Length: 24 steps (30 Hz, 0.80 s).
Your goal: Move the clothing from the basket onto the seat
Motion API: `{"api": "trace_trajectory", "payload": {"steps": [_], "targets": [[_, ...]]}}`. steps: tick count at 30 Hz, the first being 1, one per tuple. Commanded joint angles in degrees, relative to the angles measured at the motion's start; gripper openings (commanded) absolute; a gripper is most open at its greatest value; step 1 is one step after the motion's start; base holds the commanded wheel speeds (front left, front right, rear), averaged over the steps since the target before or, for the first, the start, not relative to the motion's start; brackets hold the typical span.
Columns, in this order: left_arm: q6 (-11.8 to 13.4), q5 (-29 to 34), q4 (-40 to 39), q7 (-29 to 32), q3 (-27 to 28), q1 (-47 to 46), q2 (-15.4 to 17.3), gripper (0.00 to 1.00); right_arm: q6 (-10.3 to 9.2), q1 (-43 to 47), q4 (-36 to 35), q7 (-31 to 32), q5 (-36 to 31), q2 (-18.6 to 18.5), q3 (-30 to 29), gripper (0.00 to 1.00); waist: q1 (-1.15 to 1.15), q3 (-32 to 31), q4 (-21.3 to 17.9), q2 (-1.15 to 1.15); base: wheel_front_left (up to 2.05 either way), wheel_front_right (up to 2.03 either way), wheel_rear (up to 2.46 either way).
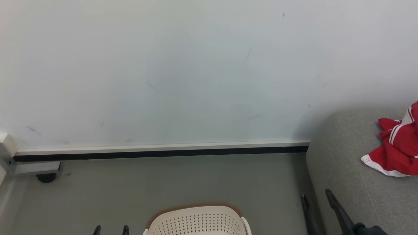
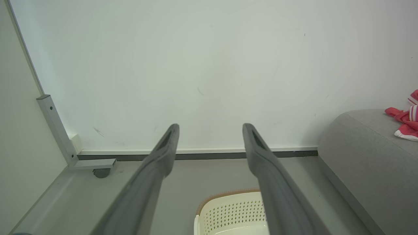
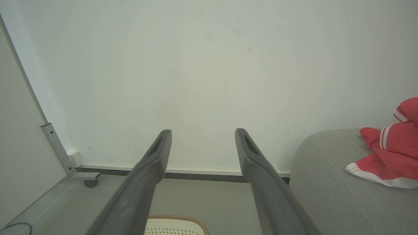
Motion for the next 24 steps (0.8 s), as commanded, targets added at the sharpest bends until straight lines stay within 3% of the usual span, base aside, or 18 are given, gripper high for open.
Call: {"api": "trace_trajectory", "payload": {"steps": [1,22,23,24], "targets": [[-0.5,0.4,0.3,-0.3,0.4,0.8,-0.3,1.0,-0.02,0.9,-0.1,-0.1,-0.3,0.3,0.0,1.0,0.0,-0.3,-0.4,0.0,0.0,0.0,0.0],[-9.1,5.0,3.5,-0.3,6.5,2.3,-6.4,1.0,-0.02,4.1,0.3,-0.1,-0.3,0.9,0.5,1.0,0.0,-1.3,-1.0,0.0,0.0,0.0,0.0],[-9.1,4.6,3.4,0.0,6.3,1.3,-6.4,0.0,0.0,3.3,0.5,0.0,-0.4,1.0,0.4,0.0,0.01,-1.2,-1.0,0.0,0.0,0.0,0.0],[-9.1,4.4,3.7,0.1,6.2,1.3,-6.5,0.0,0.0,3.4,0.8,0.0,-0.3,1.0,0.4,0.0,0.01,-1.2,-1.0,0.0,0.0,0.0,0.0]]}}
